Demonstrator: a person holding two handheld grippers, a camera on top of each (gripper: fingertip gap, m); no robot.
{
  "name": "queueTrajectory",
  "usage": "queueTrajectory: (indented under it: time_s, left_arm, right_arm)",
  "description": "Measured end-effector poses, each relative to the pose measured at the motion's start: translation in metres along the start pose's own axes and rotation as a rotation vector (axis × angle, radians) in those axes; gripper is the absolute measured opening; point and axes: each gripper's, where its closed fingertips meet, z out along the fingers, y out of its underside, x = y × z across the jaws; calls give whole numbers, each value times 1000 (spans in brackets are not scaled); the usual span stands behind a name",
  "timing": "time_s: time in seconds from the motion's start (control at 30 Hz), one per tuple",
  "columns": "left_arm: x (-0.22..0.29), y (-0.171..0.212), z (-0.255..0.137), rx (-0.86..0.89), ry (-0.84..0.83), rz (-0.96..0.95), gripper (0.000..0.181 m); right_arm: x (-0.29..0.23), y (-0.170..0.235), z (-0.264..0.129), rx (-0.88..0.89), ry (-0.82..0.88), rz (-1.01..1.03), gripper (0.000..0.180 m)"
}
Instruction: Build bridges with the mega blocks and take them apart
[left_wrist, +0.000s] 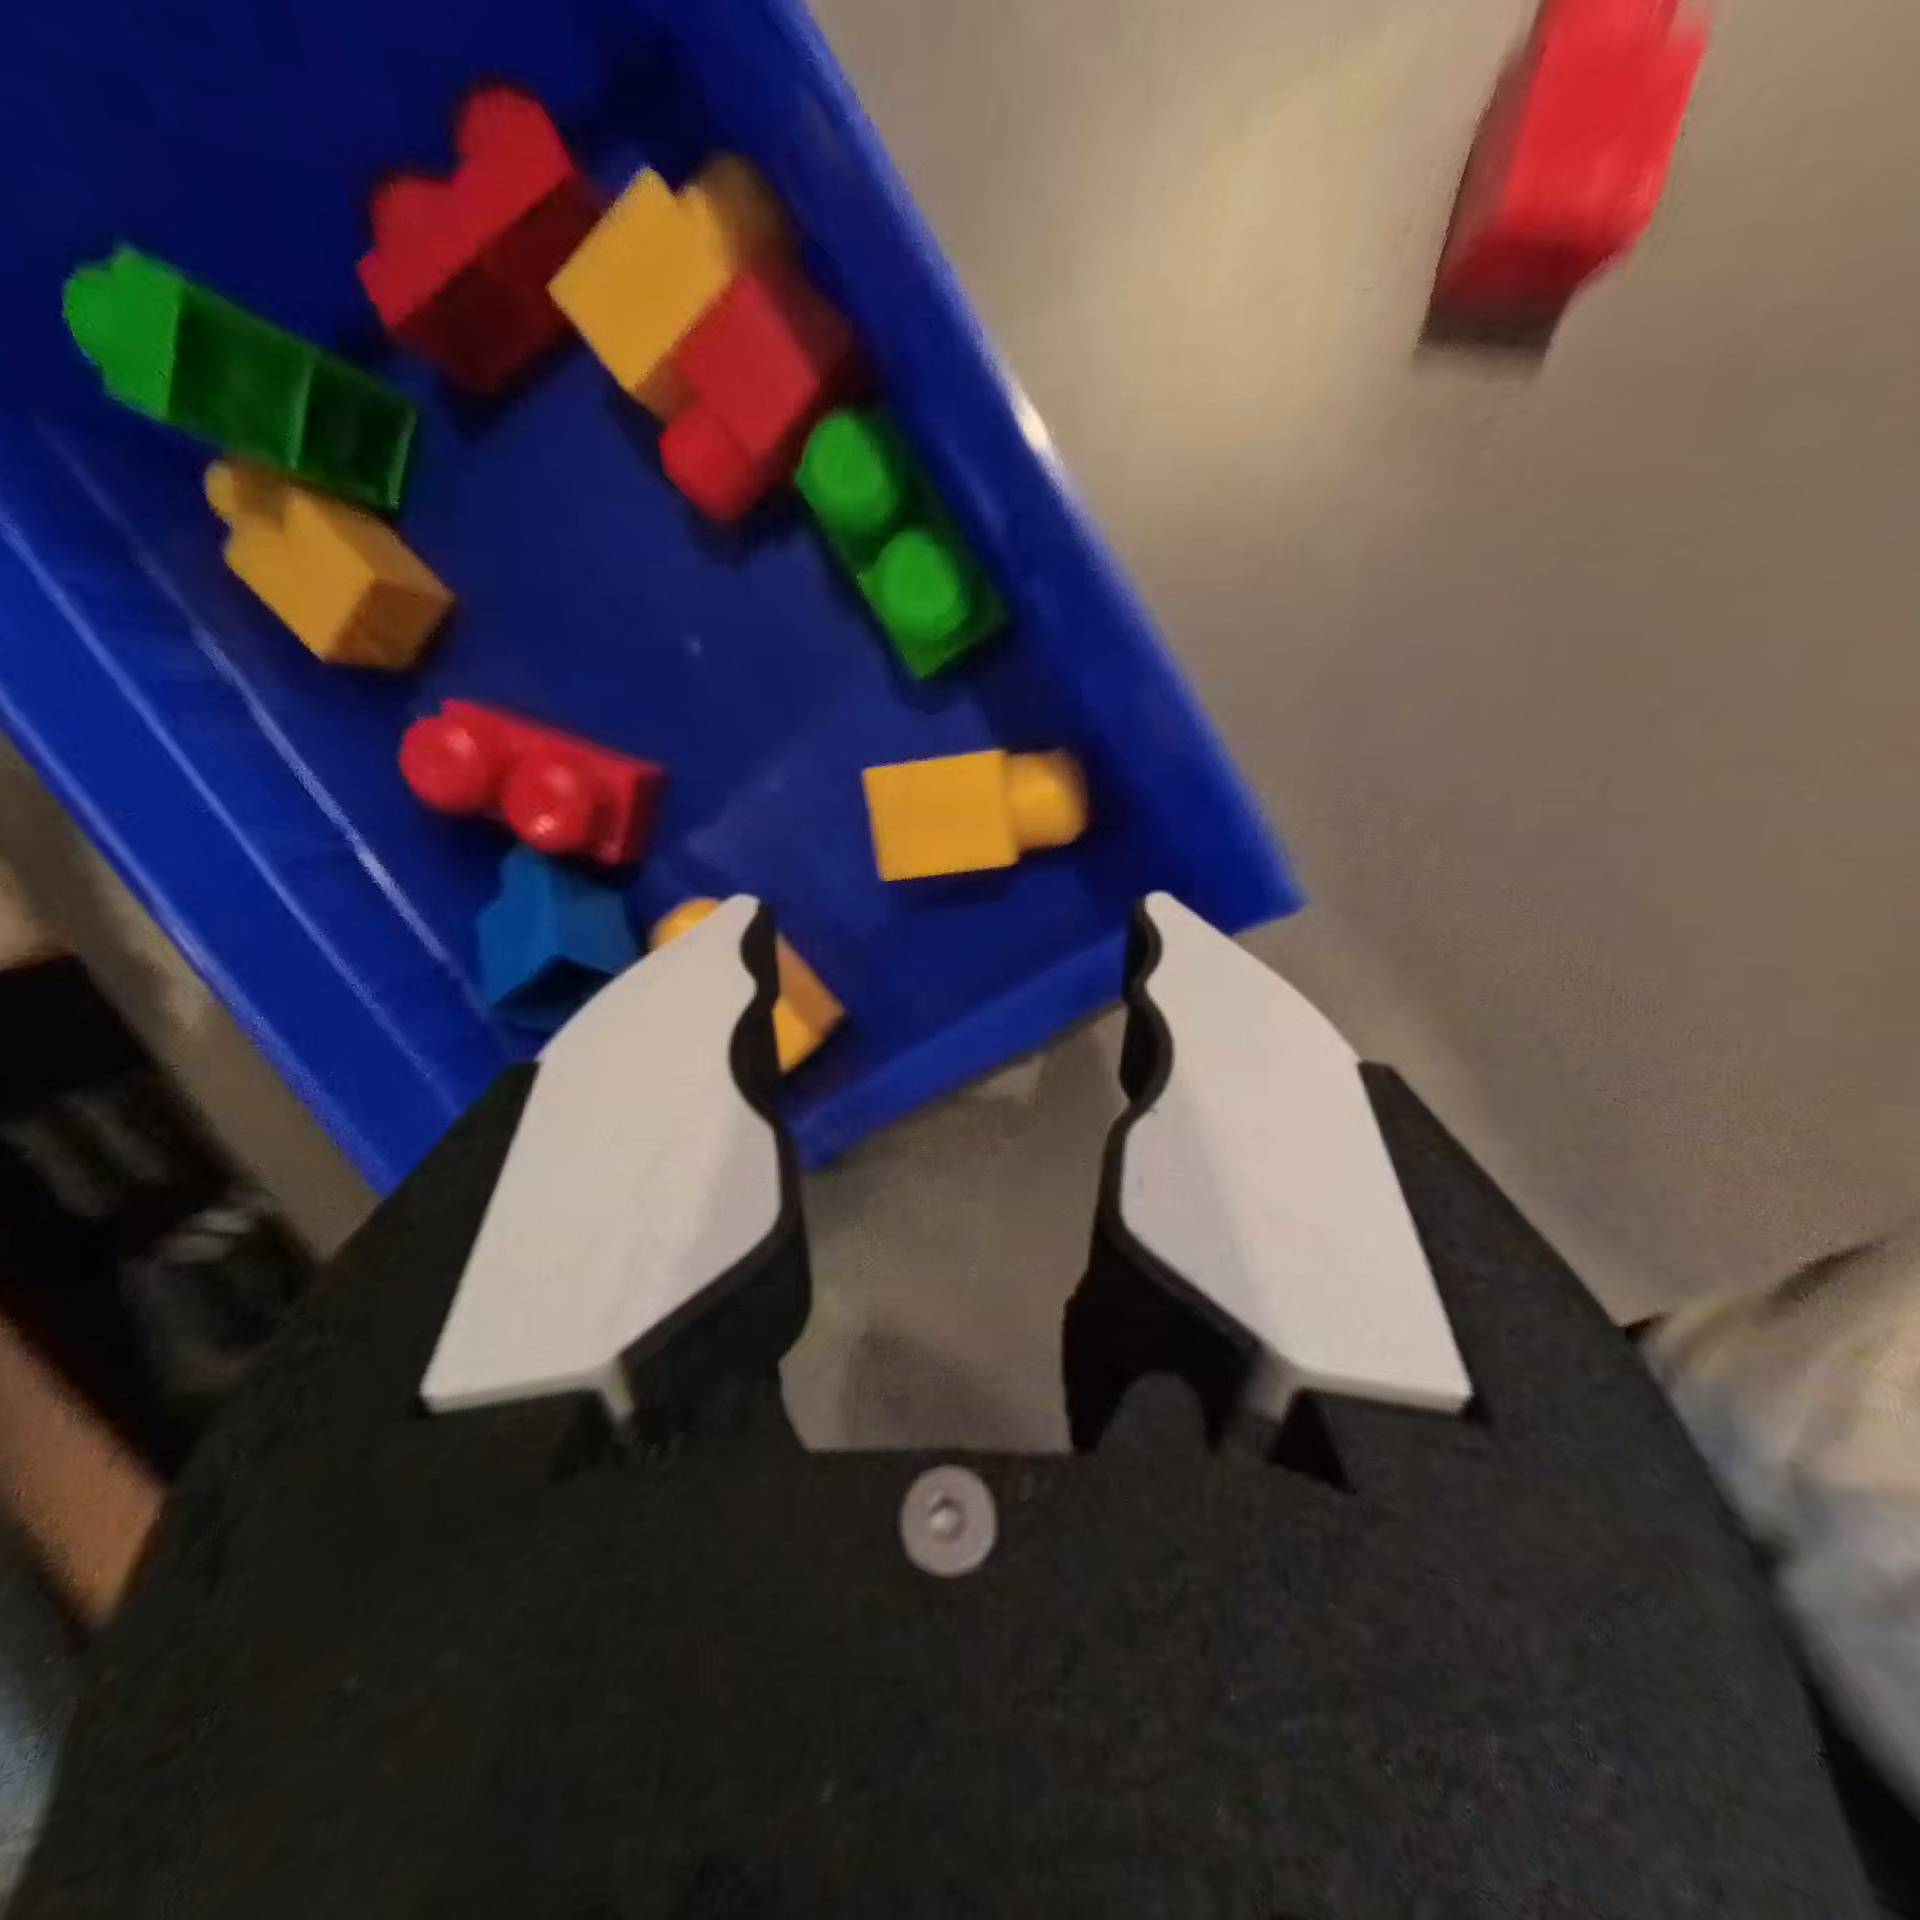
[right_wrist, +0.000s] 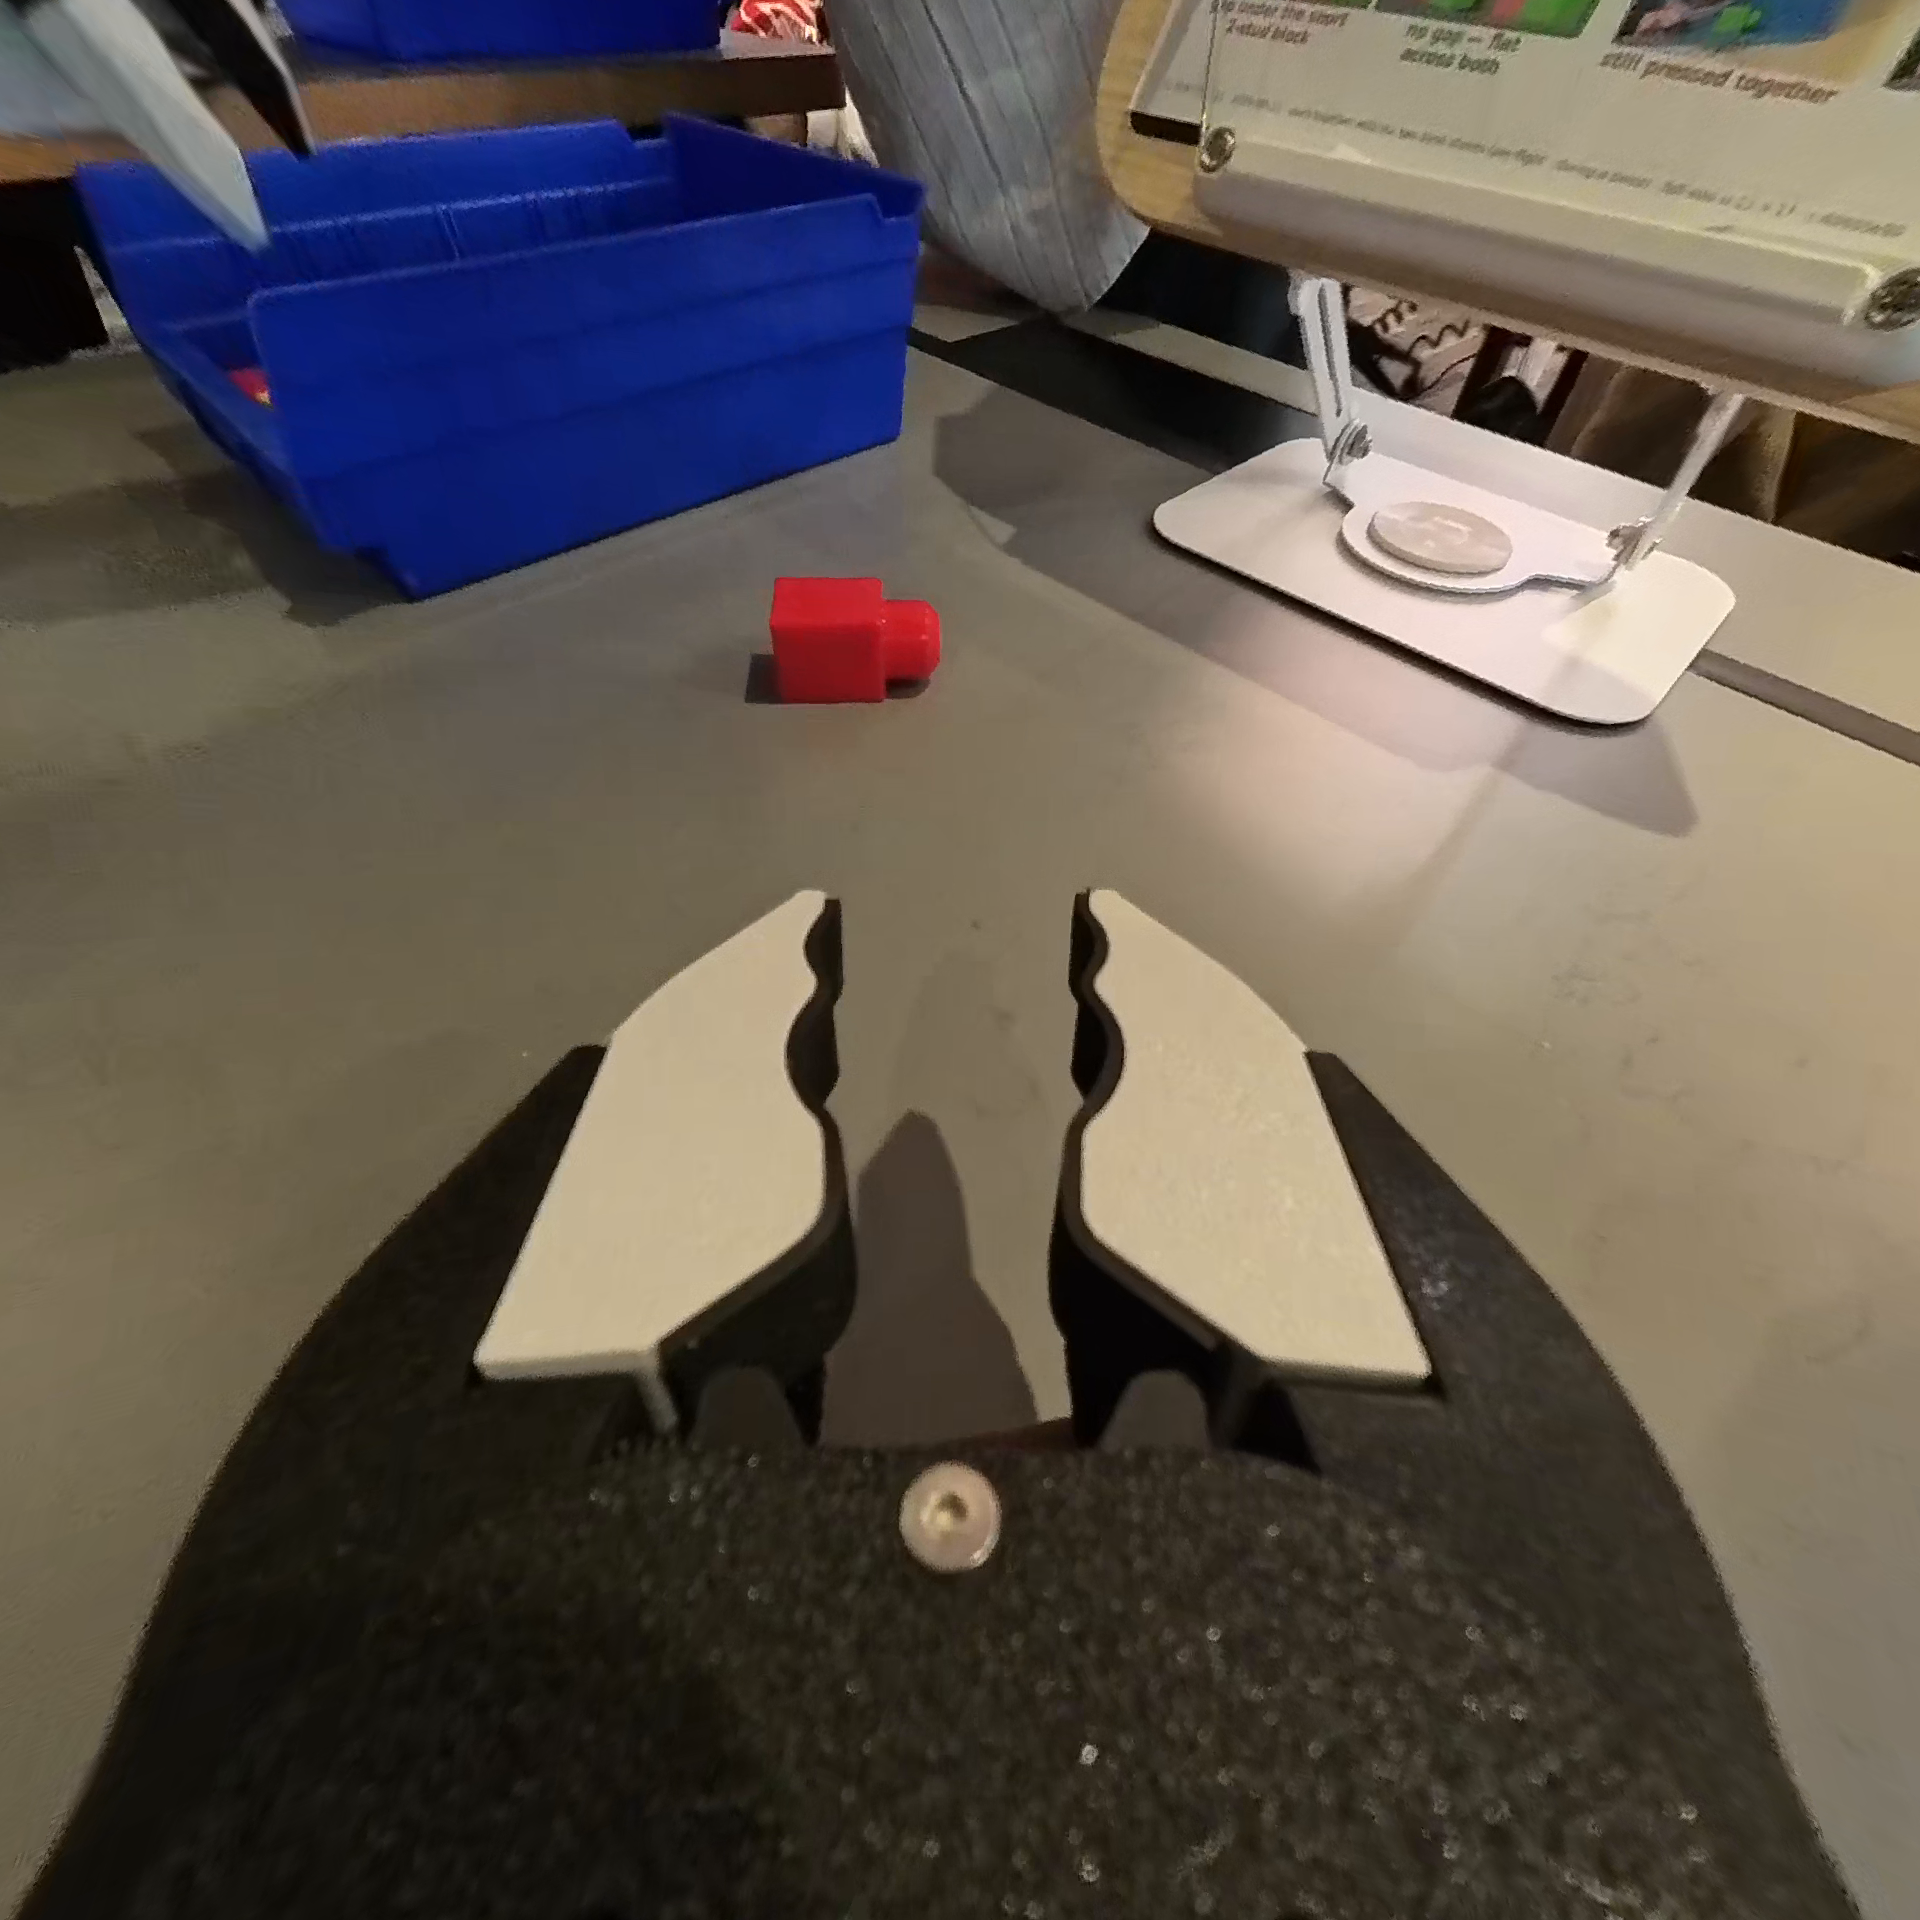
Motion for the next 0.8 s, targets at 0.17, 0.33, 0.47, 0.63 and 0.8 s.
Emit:
queueTrajectory:
  time_s: [0.17,0.33,0.47,0.63,0.8]
  left_arm:
    - [-11,22,33,-151,65,500,69]
    - [0,0,39,-35,175,698,59]
    - [-2,5,53,-87,219,793,65]
    - [1,14,65,-115,278,914,62]
    - [3,21,80,-99,336,970,60]
  right_arm:
    - [-3,-1,2,-2,-5,-26,42]
    - [-2,4,4,-22,3,-44,42]
    - [2,3,2,-7,-11,6,42]
    - [7,3,1,3,-38,81,42]
    - [12,3,1,12,-55,149,42]
